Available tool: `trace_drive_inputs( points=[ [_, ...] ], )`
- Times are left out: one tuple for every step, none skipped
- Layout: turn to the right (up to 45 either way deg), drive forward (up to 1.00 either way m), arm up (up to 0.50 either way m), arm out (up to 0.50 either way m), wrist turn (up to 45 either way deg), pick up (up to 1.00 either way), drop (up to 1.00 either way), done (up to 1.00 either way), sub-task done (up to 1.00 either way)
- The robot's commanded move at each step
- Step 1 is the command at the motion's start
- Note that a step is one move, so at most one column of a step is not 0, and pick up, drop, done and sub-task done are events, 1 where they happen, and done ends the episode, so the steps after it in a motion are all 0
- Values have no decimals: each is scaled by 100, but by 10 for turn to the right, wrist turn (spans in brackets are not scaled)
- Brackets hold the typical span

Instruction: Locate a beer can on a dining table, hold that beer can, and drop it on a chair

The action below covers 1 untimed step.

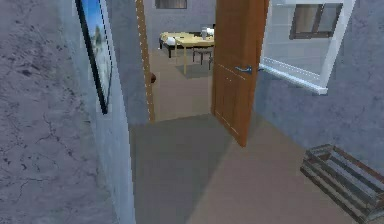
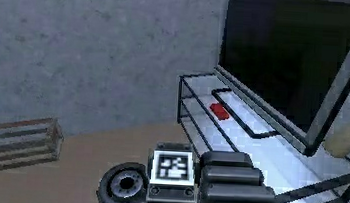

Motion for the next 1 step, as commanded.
trace_drive_inputs(
  points=[
    [0,45,0,0,0,0,0,0,0]
  ],
)
